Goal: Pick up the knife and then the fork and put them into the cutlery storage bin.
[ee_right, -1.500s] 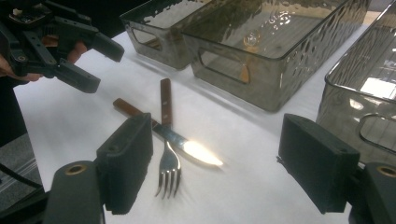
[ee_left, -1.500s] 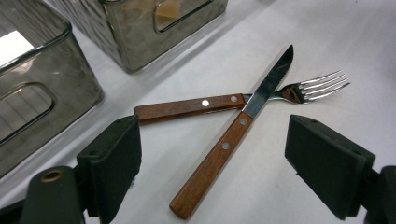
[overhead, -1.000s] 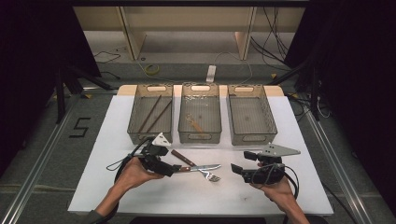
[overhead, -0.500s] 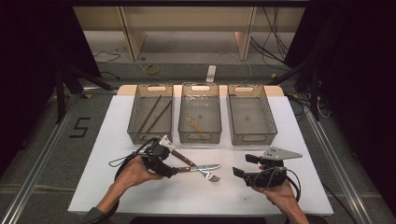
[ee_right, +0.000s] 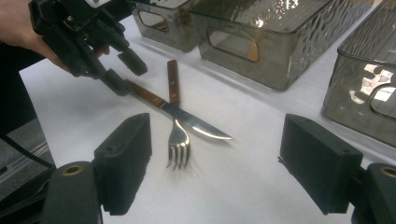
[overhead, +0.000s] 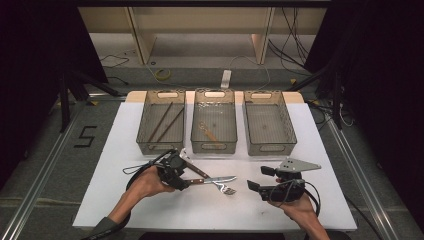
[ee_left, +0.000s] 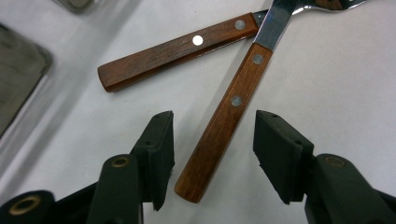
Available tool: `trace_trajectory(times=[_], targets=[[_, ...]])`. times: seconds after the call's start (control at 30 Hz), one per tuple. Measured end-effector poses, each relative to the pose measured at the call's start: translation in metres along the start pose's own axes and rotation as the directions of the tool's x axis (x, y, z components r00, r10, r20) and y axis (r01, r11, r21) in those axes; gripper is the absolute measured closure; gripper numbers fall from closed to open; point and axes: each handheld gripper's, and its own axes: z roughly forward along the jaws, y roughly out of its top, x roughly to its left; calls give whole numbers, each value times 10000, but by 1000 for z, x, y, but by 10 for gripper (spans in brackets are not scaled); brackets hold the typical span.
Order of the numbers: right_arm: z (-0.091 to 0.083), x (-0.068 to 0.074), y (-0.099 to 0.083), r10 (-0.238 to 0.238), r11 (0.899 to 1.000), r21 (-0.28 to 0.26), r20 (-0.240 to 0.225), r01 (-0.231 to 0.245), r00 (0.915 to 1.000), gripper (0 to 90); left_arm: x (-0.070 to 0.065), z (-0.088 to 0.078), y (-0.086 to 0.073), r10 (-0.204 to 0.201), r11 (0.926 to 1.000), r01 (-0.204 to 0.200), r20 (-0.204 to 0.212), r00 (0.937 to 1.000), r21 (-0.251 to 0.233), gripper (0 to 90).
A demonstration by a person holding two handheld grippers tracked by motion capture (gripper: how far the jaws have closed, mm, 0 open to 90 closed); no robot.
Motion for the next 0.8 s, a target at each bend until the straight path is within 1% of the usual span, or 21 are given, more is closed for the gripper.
trace_trajectory(times=[0.1, 0.13, 0.2, 0.3, 0.37, 0.47, 0.6, 0.63, 0.8], targets=[[0, 0, 0, -18, 10000, 12, -51, 18, 10000, 261, -1, 3, 2, 25, 9999, -26, 64, 10000, 160, 499], [0, 0, 0, -28, 10000, 15, -50, 28, 10000, 261, -1, 4, 2, -33, 9998, 31, 87, 10000, 194, 510], [0, 0, 0, -35, 10000, 18, -62, 35, 10000, 261, -1, 5, 2, 20, 9994, -25, 150, 9999, 331, 530], [0, 0, 0, -57, 10000, 34, -69, 57, 10000, 262, -1, 6, 2, 89, 9994, -96, 222, 9997, 319, 560], [1, 1, 0, -77, 9999, 84, -113, 78, 9999, 262, -1, 7, 2, 186, 9989, -195, 226, 9996, 428, 579], [1, 2, 1, -131, 9999, 96, -131, 133, 9998, 262, -1, 9, 2, 179, 9985, -186, 135, 9997, 512, 600], [0, 1, 1, -136, 9999, 79, -148, 137, 9998, 262, -1, 10, 4, 271, 9974, -280, 149, 9995, 670, 609], [0, 1, 1, -136, 9999, 73, -154, 137, 9998, 263, -1, 11, 4, 218, 9977, -226, 143, 9997, 638, 609], [1, 2, 1, -165, 9998, 132, -182, 167, 9997, 263, -2, 11, 7, 325, 9957, -334, 121, 9994, 869, 613]])
